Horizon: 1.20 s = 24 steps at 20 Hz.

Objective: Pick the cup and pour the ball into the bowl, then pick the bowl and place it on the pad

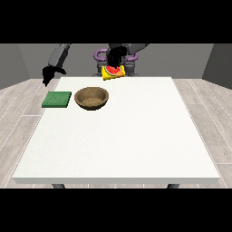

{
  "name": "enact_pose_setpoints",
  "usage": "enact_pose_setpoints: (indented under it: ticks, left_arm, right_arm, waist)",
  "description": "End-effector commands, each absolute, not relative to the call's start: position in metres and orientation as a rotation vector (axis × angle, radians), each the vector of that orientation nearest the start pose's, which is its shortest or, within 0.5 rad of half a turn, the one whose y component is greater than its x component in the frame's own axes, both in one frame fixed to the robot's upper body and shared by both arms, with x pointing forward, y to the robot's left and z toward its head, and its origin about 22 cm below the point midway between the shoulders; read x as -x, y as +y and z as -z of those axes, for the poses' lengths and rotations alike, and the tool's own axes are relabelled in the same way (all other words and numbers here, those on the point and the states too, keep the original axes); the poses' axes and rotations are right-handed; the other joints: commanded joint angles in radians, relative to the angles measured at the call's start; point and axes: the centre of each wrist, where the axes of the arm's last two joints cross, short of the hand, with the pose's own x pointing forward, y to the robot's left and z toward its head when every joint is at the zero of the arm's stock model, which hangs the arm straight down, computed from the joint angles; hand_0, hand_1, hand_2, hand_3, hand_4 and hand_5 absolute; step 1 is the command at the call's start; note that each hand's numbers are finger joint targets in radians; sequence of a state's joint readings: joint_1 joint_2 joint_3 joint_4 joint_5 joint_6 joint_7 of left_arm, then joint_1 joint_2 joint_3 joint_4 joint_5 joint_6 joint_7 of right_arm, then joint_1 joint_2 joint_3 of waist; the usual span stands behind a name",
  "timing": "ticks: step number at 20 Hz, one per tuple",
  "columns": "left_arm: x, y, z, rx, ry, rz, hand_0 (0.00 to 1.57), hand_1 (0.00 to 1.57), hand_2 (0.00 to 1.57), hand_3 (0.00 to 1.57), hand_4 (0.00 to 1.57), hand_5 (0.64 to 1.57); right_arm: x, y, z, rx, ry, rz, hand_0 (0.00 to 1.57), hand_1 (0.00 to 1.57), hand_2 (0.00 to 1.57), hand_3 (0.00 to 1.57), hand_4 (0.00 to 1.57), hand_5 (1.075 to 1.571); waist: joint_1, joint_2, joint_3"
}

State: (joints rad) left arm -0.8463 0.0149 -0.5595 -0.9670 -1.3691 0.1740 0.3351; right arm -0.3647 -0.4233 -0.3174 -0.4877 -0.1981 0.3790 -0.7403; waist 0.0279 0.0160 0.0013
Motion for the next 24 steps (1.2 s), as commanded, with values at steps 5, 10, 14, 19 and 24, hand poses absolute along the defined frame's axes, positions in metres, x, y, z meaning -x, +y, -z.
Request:
enact_pose_setpoints:
  ticks: [5,10,14,19,24]
  left_arm:
    - [-0.348,0.022,-0.098,-1.375,-1.716,1.658,0.00,0.00,1.57,1.57,0.57,1.527]
    - [-0.336,0.002,-0.085,-1.492,-1.633,1.900,0.38,0.38,1.57,1.57,0.96,1.571]
    - [-0.334,-0.004,-0.101,-1.510,-1.619,1.946,1.40,1.40,1.57,1.57,1.15,1.535]
    - [-0.349,0.020,-0.109,-1.472,-1.628,1.895,1.26,1.26,1.57,1.57,1.04,1.560]
    - [-0.371,0.075,-0.150,-1.380,-1.821,1.488,0.00,0.00,1.57,1.57,0.88,1.550]
  right_arm:
    - [-0.265,-0.424,0.076,0.012,-1.752,0.163,0.00,0.00,0.14,0.27,0.42,1.530]
    - [-0.275,-0.409,0.077,0.001,-1.772,0.156,0.00,0.00,0.15,0.28,0.43,1.529]
    - [-0.245,-0.427,0.090,-0.019,-1.781,0.156,0.00,0.00,0.10,0.31,0.42,1.524]
    - [-0.277,-0.401,0.079,-0.027,-1.714,0.118,0.00,0.00,0.16,0.28,0.69,1.548]
    - [-0.269,-0.435,0.066,0.010,-1.686,0.236,0.00,0.00,0.34,0.33,0.72,1.559]
  waist:
    - [0.013,0.011,-0.0006]
    - [-0.008,0.027,-0.0002]
    - [-0.017,0.030,0.0001]
    - [-0.006,0.009,-0.0009]
    - [0.111,0.040,-0.0021]
